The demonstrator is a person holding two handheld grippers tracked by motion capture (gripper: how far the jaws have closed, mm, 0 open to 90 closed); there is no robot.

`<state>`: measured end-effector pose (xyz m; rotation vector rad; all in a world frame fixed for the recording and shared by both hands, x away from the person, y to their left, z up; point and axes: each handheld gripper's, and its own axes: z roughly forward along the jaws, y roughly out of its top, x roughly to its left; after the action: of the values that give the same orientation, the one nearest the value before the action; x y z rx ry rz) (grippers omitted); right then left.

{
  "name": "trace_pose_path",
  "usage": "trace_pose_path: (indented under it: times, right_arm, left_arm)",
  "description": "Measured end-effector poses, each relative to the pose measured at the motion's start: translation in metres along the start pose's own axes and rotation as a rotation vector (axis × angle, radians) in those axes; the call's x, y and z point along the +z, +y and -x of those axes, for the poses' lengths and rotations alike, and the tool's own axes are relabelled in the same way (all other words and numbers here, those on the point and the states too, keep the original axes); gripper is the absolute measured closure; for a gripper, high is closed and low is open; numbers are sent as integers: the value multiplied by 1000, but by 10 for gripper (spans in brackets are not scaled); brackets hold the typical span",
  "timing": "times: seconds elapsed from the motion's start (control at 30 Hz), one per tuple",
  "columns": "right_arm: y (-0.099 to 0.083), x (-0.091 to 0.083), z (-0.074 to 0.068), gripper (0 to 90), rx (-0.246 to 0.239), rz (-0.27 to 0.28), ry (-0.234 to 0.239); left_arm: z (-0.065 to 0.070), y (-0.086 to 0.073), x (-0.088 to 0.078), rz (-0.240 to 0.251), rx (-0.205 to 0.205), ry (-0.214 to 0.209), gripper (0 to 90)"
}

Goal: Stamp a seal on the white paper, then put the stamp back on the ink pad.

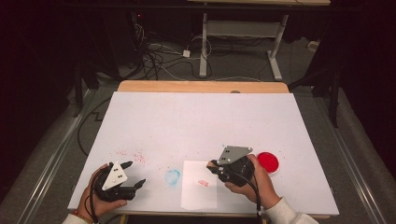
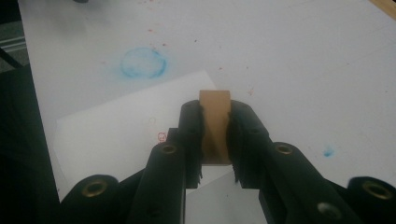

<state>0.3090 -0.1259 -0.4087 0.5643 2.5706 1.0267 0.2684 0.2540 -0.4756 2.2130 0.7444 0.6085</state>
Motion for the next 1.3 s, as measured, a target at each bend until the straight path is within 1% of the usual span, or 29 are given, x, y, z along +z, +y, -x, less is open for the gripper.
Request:
trace_pose_path:
  times: [0.03, 0.07, 0.3, 0.4, 0.47, 0.5, 0.53, 0.57, 0.6, 0.67, 0.7, 0.77, 0.87, 0.93, 0.97, 1.0, 1.03, 1.1, 1.2, 1.3]
  right_arm:
    - [1, -1, 0, 760, 1, -1, -2]
    - [1, -1, 0, 760, -1, 2, -2]
    - [2, -3, 5, 760, -3, 7, -9]
    - [0, -6, 8, 760, 9, 5, -19]
    - [-3, -10, 10, 760, 17, 0, -43]
    - [-4, -12, 12, 760, 18, 1, -47]
    - [-6, -15, 13, 760, 26, -4, -60]
    - [-8, -17, 14, 760, 27, -3, -75]
    - [-10, -20, 16, 760, 35, -6, -87]
    - [-14, -26, 21, 760, 55, -4, -107]
    - [-17, -29, 24, 760, 64, -7, -119]
    - [-22, -34, 28, 760, 83, -14, -144]
    - [-31, -43, 36, 760, 114, -23, -181]
    - [-37, -50, 41, 759, 132, -20, -197]
    - [-41, -54, 44, 760, 139, -22, -217]
    - [-44, -58, 46, 760, 156, -26, -232]
    - [-48, -62, 49, 760, 165, -22, -239]
    - [-56, -69, 54, 759, 183, -26, -271]
    - [-69, -77, 62, 759, 224, -47, -312]
    - [-82, -82, 68, 759, 265, -61, -331]
  left_arm:
    - [0, 0, 0, 7, 6, 5, 236]
    - [0, -1, -1, 2, -4, 2, 236]
    - [-1, -3, -2, -1, -14, 10, 236]
    - [0, 0, -1, -3, -4, 8, 236]
    - [0, 2, 1, -2, 7, 6, 236]
    - [0, 2, 2, 4, 19, 8, 236]
    - [0, 3, 2, 3, 22, 7, 236]
    - [1, 3, 3, -2, 15, 1, 236]
    - [1, 4, 3, 2, 25, 4, 236]
    - [0, 5, 3, 6, 28, 2, 236]
    - [1, 5, 3, 4, 20, -3, 236]
    - [0, 7, 4, 15, 32, 1, 236]
    - [0, 8, 4, 17, 39, -1, 236]
    - [1, 9, 5, 16, 43, -2, 236]
    - [1, 10, 5, 17, 46, -2, 236]
    - [1, 10, 5, 18, 47, -3, 236]
    - [1, 10, 5, 17, 48, -4, 236]
    - [2, 11, 5, 17, 50, -3, 236]
    - [2, 11, 5, 17, 53, -4, 236]
    - [2, 11, 5, 15, 54, -5, 236]
